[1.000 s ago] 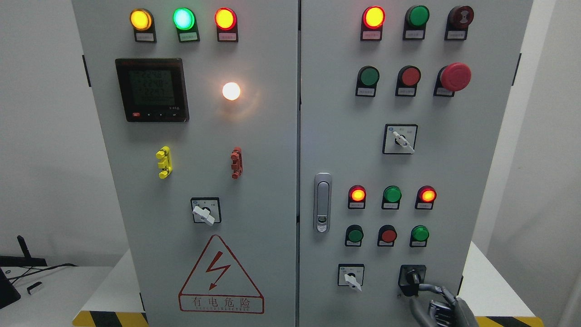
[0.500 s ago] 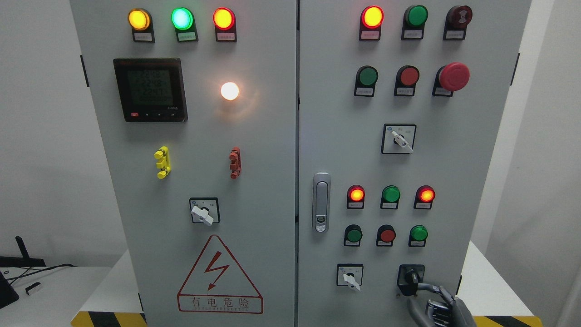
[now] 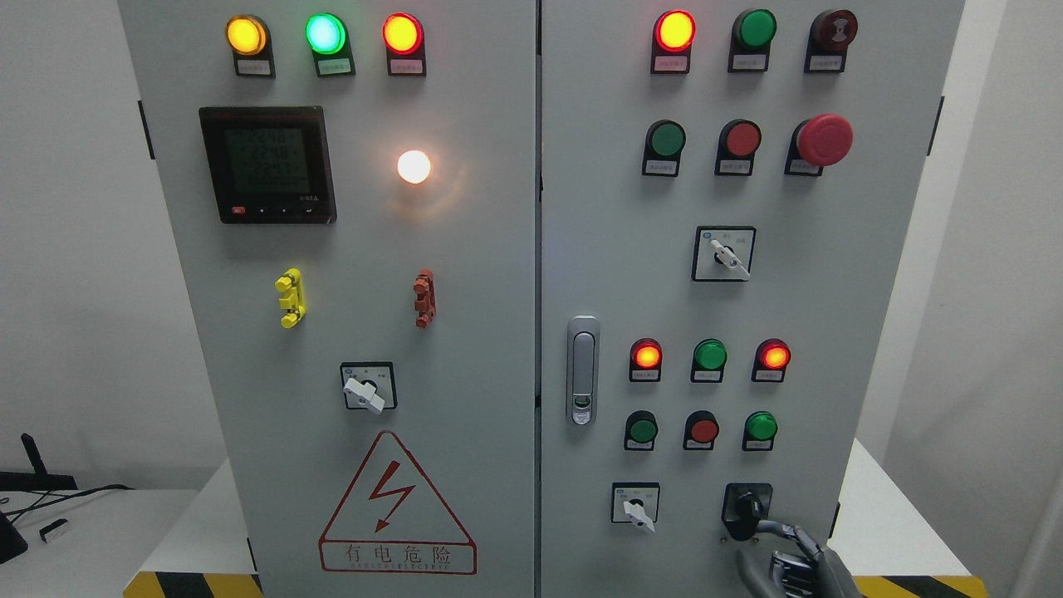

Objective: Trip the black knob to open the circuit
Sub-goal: 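Twist the black knob with the right hand to the off position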

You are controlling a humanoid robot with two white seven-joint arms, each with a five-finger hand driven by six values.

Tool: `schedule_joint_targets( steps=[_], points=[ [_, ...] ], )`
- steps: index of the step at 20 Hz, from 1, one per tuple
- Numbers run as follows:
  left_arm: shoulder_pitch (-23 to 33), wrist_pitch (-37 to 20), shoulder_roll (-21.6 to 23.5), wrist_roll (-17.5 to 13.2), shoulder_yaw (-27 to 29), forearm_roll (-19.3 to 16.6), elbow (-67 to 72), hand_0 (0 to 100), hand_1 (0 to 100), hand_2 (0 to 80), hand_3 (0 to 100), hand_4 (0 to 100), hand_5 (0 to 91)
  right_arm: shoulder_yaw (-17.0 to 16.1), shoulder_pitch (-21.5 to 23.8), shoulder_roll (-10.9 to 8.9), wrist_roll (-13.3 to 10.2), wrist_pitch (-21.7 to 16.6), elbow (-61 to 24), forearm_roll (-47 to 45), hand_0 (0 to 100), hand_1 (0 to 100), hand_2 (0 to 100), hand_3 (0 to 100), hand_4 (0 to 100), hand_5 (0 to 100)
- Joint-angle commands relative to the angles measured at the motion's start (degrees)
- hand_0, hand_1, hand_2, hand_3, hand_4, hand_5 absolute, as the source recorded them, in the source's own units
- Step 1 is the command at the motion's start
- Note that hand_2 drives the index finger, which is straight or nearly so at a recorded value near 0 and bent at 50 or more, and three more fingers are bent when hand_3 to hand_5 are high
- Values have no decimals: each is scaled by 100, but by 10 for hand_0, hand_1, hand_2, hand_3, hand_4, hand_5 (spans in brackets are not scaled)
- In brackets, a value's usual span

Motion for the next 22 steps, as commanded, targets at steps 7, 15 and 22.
schedule_joint_targets(
  steps=[7, 15, 22],
  points=[
    [0, 3, -8, -3, 0, -176, 0, 120, 389, 0, 0, 0, 0, 112, -22, 36, 19, 3, -18, -38, 391, 750, 386, 1000, 1000, 944],
    [0, 3, 1, -3, 0, -176, 0, 120, 389, 0, 0, 0, 0, 121, -39, 194, 19, 12, -9, -38, 392, 750, 385, 1000, 1000, 943],
    [0, 3, 1, -3, 0, -176, 0, 120, 389, 0, 0, 0, 0, 112, -39, 177, 19, 12, -18, -38, 392, 749, 386, 1000, 1000, 942]
  ],
)
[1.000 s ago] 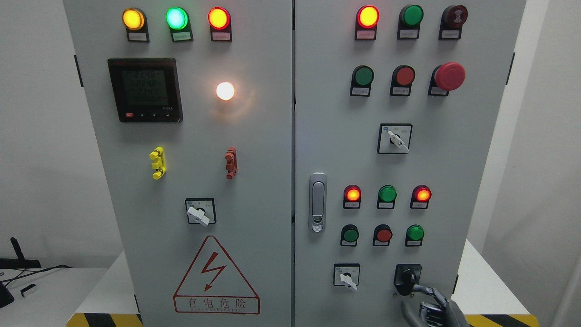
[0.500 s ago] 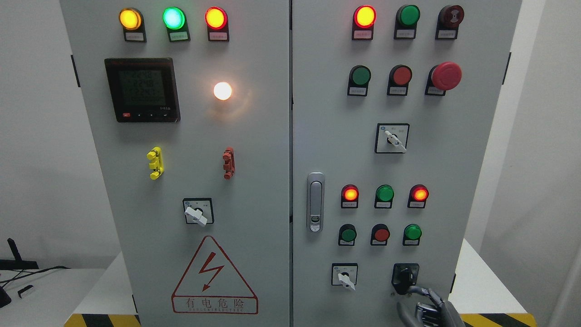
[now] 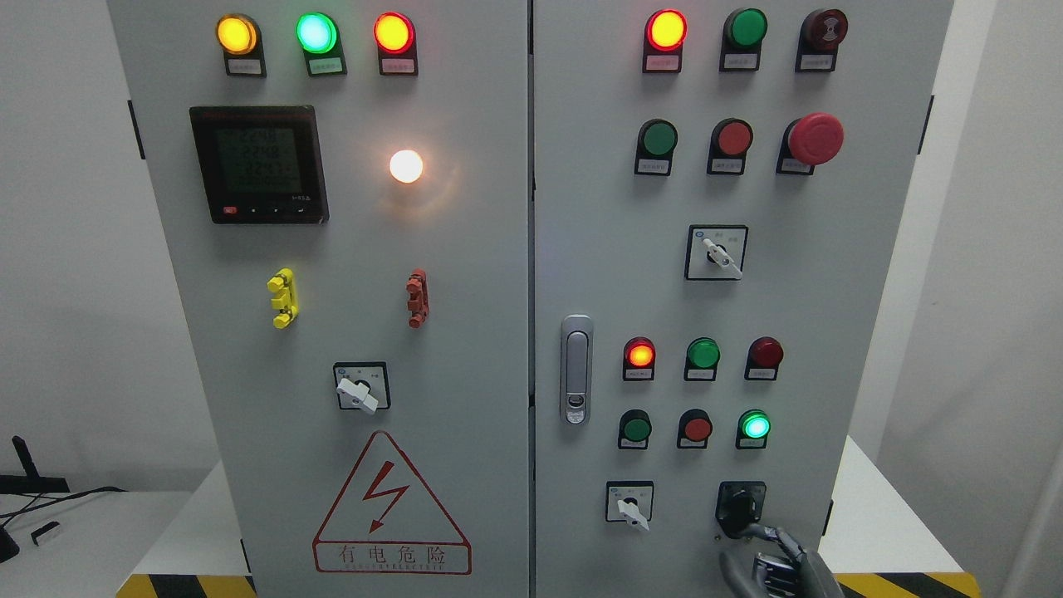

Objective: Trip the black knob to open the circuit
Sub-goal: 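Twist the black knob with the right hand to the off position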

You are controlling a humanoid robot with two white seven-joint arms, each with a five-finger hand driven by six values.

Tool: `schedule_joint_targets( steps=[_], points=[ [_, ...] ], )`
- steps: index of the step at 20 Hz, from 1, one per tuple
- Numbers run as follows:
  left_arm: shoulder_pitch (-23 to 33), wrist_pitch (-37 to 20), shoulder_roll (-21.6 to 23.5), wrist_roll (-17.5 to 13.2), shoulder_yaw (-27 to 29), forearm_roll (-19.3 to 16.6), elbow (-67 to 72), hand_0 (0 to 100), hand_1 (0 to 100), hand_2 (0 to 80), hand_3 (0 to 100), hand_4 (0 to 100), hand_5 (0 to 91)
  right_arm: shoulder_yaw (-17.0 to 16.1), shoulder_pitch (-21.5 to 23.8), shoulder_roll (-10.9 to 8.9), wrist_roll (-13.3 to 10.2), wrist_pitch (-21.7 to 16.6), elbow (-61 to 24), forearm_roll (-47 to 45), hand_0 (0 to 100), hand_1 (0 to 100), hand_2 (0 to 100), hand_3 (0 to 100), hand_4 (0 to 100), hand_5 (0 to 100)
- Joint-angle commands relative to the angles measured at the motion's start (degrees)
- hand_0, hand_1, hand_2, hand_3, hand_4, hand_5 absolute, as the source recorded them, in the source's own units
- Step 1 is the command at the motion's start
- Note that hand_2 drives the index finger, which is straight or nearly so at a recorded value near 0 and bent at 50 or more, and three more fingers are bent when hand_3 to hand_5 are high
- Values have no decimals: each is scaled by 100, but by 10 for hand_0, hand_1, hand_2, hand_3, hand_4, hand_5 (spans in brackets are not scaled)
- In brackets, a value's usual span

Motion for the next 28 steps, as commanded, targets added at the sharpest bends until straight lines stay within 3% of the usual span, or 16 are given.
schedule_joint_targets(
  steps=[1, 28],
  points=[
    [0, 3, 1, -3, 0, -176, 0, 120, 389, 0, 0, 0, 0, 12, 4, 60, -15, -6, -8, -1, 392, 749, 386, 1000, 1000, 942],
    [0, 3, 1, -3, 0, -176, 0, 120, 389, 0, 0, 0, 0, -401, 83, -116, 99, -23, 89, 70, 386, 742, 387, 1000, 1000, 942]
  ],
)
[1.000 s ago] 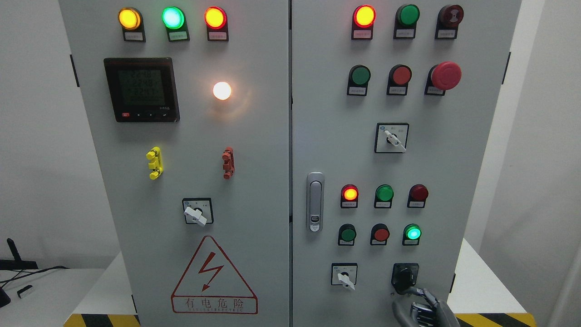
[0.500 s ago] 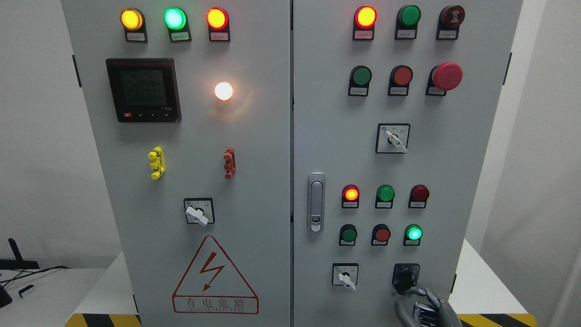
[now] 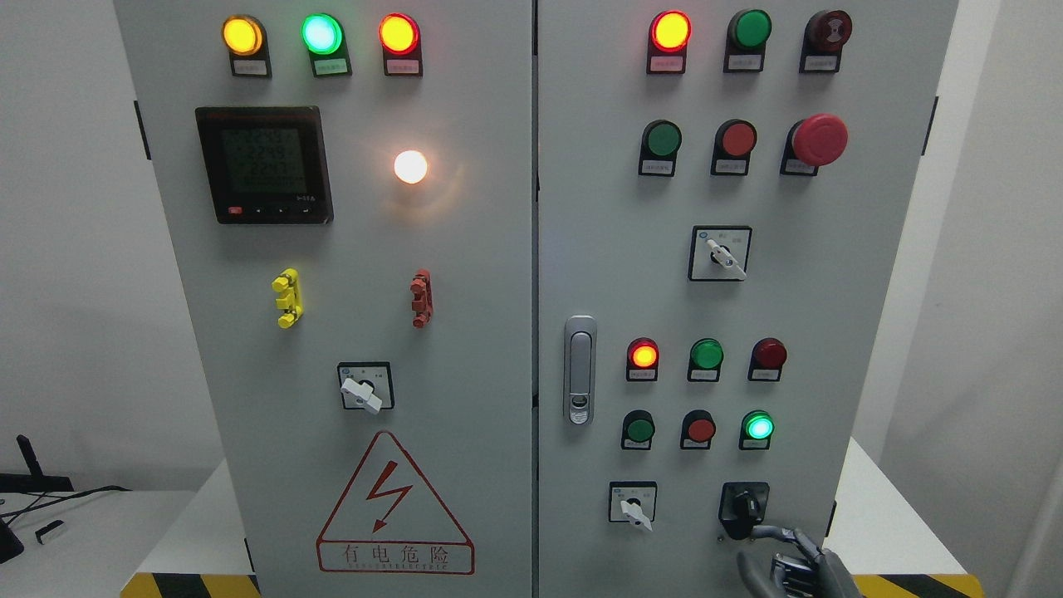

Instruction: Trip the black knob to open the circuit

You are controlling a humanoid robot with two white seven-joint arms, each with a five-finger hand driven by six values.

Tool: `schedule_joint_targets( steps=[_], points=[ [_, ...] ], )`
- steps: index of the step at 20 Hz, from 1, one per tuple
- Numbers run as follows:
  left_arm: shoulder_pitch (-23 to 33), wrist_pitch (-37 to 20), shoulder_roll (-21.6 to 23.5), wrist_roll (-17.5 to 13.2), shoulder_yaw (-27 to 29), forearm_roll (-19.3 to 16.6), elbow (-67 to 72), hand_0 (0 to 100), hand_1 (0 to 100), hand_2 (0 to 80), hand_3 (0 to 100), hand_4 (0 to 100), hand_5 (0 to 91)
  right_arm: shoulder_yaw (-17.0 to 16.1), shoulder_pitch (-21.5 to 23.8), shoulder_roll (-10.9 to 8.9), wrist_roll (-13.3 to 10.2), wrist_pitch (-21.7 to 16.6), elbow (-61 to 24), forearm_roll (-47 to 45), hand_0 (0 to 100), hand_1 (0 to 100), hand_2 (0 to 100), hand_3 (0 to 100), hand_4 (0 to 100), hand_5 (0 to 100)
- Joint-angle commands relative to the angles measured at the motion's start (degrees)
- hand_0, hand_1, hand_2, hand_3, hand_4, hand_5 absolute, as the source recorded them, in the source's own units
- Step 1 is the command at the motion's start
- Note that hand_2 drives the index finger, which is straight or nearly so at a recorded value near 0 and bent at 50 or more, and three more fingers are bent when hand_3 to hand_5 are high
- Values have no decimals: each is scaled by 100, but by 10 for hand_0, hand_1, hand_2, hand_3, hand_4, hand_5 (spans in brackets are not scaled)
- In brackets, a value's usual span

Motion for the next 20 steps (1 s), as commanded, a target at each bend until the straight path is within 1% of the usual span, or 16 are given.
schedule_joint_targets(
  steps=[1, 9, 16, 17, 18, 19, 20],
  points=[
    [0, 3, -8, -3, 0, -176, 0, 120, 389, 0, 0, 0, 0, -106, 24, -60, 2, 18, 30, 3, 387, 742, 387, 1000, 1000, 942],
    [0, 3, -8, -3, 0, -176, 0, 120, 389, 0, 0, 0, 0, -142, 112, -113, -7, -8, 12, 3, 387, 742, 387, 1000, 1000, 942],
    [0, 3, 1, -3, 0, -176, 0, 120, 389, 0, 0, 0, 0, -440, 305, -122, 2, -26, -93, -32, 391, 743, 401, 1000, 1000, 941],
    [0, 3, 1, -3, 0, -176, 0, 120, 389, 0, 0, 0, 0, -493, 349, -122, 2, -34, -128, -49, 406, 749, 441, 1000, 1000, 940],
    [0, 3, 1, -3, 0, -176, 0, 120, 389, 0, 0, 0, 0, -545, 393, -122, 2, -35, -172, -58, 465, 770, 475, 1000, 1000, 933],
    [0, 3, 1, -3, 0, -176, 0, 120, 389, 0, 0, 0, 0, -598, 446, -122, 2, -35, -225, -76, 518, 789, 486, 1000, 1000, 926],
    [0, 3, 1, -3, 0, -176, 0, 120, 389, 0, 0, 0, 0, -651, 499, -113, 2, -35, -286, -85, 529, 787, 486, 1000, 1000, 924]
  ],
)
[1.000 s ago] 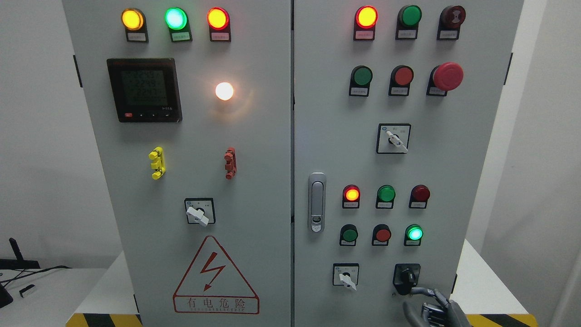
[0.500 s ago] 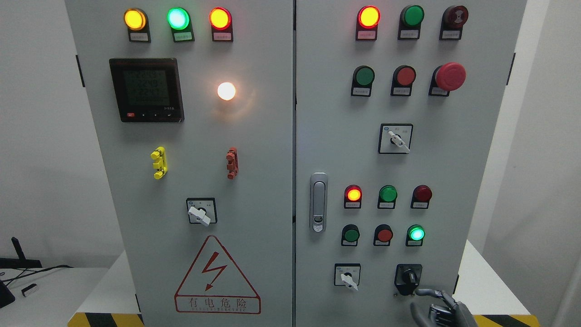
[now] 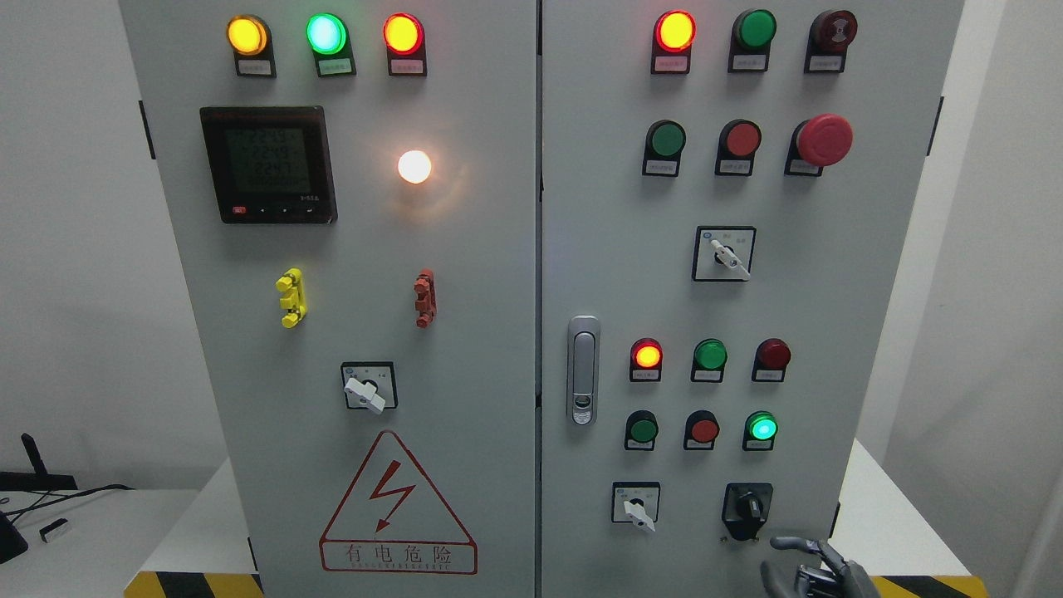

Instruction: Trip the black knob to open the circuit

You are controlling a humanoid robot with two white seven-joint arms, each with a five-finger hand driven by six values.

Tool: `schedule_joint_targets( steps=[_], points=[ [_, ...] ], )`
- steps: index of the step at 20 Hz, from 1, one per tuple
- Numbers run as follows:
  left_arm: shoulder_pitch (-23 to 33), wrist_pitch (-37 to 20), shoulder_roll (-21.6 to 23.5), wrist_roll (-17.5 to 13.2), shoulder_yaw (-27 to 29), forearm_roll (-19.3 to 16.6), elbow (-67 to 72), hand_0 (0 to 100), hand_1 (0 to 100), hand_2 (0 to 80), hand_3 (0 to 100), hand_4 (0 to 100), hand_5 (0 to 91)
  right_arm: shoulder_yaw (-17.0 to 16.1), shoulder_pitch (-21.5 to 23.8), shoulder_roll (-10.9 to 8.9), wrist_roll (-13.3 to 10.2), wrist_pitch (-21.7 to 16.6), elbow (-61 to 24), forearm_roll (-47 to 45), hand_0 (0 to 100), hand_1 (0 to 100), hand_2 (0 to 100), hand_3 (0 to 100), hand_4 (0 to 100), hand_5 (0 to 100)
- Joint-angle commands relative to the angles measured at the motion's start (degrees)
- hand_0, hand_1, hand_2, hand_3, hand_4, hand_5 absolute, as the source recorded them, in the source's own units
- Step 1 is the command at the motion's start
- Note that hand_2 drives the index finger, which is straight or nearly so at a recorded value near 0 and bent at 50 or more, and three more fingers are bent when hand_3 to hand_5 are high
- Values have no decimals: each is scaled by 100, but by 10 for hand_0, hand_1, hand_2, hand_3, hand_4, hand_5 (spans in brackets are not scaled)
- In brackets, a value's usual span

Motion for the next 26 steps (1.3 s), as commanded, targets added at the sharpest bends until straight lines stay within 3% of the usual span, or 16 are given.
schedule_joint_targets(
  steps=[1, 2, 4, 5, 6, 7, 8, 9, 10, 11, 13, 16, 26],
  points=[
    [0, 3, 1, -3, 0, -176, 0, 120, 389, 0, 0, 0, 0, -442, 265, -13, 7, -5, -304, -59, 547, 738, 488, 1000, 1000, 922],
    [0, 3, 1, -3, 0, -176, 0, 120, 389, 0, 0, 0, 0, -504, 353, -4, 7, -5, -374, -93, 536, 716, 491, 1000, 1000, 917],
    [0, 3, 1, -3, 0, -176, 0, 120, 389, 0, 0, 0, 0, -636, 572, -22, 51, -5, -559, -382, 489, 529, 504, 1000, 947, 880],
    [0, 3, 1, -3, 0, -176, 0, 120, 389, 0, 0, 0, 0, -723, 713, -22, 147, -5, -655, -506, 482, 507, 504, 995, 938, 874],
    [0, 3, 1, -3, 0, -176, 0, 120, 389, 0, 0, 0, 0, -785, 862, -13, 261, -5, -778, -533, 472, 439, 500, 947, 901, 859],
    [0, 3, 1, -3, 0, -176, 0, 120, 389, 0, 0, 0, 0, -847, 1038, -13, 358, -5, -875, -559, 435, 311, 480, 883, 841, 818],
    [0, 3, 1, -3, 0, -176, 0, 120, 389, 0, 0, 0, 0, -908, 1205, 4, 454, -22, -989, -586, 384, 310, 473, 867, 830, 802],
    [0, 3, 1, -3, 0, -176, -8, 120, 389, 0, 0, 0, 0, -978, 1398, 13, 560, -49, -1121, -690, 263, 225, 448, 777, 743, 730],
    [0, 3, 1, -3, 0, -176, 0, 120, 389, 0, 0, 0, 0, -1057, 1591, 5, 648, -49, -1261, -857, 111, 165, 408, 652, 591, 561],
    [0, 3, 1, -3, 0, -176, 0, 120, 389, 0, 0, 0, 0, -1128, 1776, -13, 736, -49, -1402, -1067, 58, 164, 394, 642, 583, 546],
    [0, 3, 1, -3, 0, -176, 0, 120, 389, 0, 0, 0, 0, -1234, 2040, -30, 833, -49, -1605, -1315, 0, 44, 293, 446, 391, 361],
    [0, 3, 1, -3, 0, -176, 0, 120, 389, 0, 0, 0, 0, -1269, 2269, -22, 895, -49, -1807, -1351, 0, 0, 216, 308, 260, 259],
    [0, 3, 1, -3, 0, -176, 0, 120, 389, 0, 0, 0, 0, -1251, 2358, -13, 877, -49, -1922, -1456, 0, 0, 148, 234, 217, 212]
  ],
)
